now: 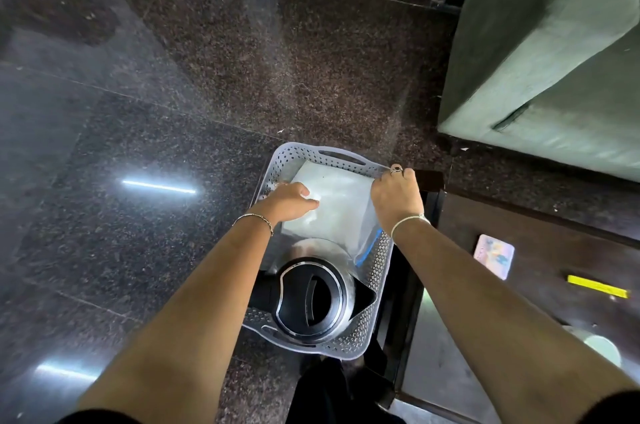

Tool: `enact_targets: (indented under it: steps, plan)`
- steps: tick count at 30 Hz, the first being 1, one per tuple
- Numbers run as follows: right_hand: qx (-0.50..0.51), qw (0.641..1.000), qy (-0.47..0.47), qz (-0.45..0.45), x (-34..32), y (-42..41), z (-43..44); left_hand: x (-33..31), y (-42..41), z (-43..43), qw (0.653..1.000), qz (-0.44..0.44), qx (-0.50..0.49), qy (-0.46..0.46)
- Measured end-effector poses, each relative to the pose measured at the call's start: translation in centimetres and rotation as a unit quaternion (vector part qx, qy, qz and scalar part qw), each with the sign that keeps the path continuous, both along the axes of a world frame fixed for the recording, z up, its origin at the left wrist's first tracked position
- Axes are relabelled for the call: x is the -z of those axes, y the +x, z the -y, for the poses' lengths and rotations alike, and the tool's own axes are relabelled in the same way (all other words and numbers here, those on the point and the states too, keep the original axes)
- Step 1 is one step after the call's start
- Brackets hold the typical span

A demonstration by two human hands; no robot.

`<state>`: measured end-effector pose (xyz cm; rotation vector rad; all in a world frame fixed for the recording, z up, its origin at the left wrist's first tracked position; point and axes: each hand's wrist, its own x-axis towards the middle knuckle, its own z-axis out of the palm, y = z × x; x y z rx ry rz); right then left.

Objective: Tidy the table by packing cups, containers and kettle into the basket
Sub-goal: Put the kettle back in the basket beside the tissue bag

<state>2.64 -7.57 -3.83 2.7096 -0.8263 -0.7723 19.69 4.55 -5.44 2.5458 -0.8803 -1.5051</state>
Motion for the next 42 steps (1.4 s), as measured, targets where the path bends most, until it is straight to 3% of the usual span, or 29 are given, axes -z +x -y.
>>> enact_targets:
  steps: [12,19,21,26,28,36,40,42]
  plan:
    - [-0.05,0.998,-0.026,-0.024,0.9,0.8,0.6,0.8,0.7,-0.5,1.0,0.027,-0.015,0.006]
    - [0.024,0.984,0.064,0.166,0.1,-0.7,0.2,-0.1,0.4,-0.8,0.999,0.04,-0.03,-0.003]
    - [0.106,0.951,0.139,0.256,0.2,-1.1,-0.2,-0.4,0.4,-1.0,0.998,0.044,-0.042,-0.001]
    - [0.363,0.763,0.311,0.435,0.3,-1.5,-1.1,-1.2,0.1,-1.7,0.994,0.037,-0.099,-0.015]
    - [0.402,0.718,0.324,0.467,0.2,-1.5,-1.4,-1.5,0.0,-2.0,0.992,0.033,-0.116,-0.024]
    - [0.481,0.626,0.395,0.47,0.3,-1.6,-2.7,-2.4,-1.1,-3.1,0.989,0.041,-0.137,-0.038]
    - [0.474,0.649,0.447,0.392,0.5,-2.4,-3.8,-3.5,-1.5,-3.0,0.993,0.045,-0.107,-0.037]
    - [0.46,0.687,0.429,0.364,0.9,-2.8,-4.3,-4.2,-1.7,-3.0,0.994,0.04,-0.094,-0.029]
